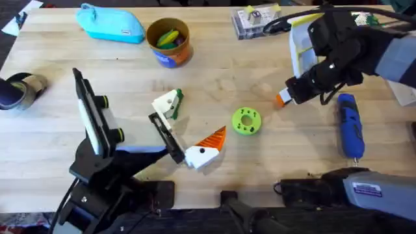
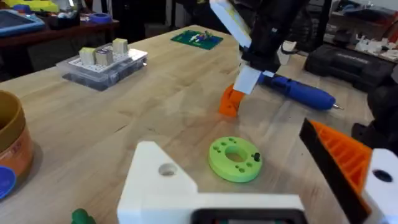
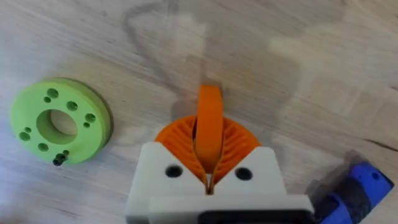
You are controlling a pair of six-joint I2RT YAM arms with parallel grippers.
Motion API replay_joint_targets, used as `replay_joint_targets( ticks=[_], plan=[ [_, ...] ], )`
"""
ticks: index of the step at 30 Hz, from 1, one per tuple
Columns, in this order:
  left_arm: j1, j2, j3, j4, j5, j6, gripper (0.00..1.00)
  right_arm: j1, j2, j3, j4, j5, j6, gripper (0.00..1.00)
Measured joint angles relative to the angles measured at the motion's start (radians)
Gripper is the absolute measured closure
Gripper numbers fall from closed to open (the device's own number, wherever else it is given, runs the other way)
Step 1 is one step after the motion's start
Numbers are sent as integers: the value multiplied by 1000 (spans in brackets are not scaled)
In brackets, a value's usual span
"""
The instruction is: Pick up the gripper from the table and insert it into the empty holder that is missing its gripper. Then pick up a screw, insert it into the mounting hole, and use the screwdriver to tighten it. Finally, clean up the table by picking up the vegetable and placing it into the bucket.
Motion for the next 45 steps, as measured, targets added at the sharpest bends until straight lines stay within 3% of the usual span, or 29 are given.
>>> replay_joint_targets(
  ticks=[5,10,18,23,34,40,45],
  plan=[
    [0,0,0,0,0,0,7,-1,-15,25,-80,-43,4,988],
    [0,0,0,0,0,0,7,-2,-50,144,-167,-138,43,989],
    [0,0,0,0,-1,0,7,-2,-81,271,-195,-470,80,990],
    [0,0,0,0,-1,0,7,-2,-61,273,-178,-705,100,990],
    [0,0,0,0,-3,0,7,57,128,271,-141,-1074,156,992],
    [0,0,0,0,-3,0,7,71,132,201,-150,-1136,165,992],
    [0,0,0,0,-3,0,7,71,45,136,-156,-1131,203,992]
  ],
)
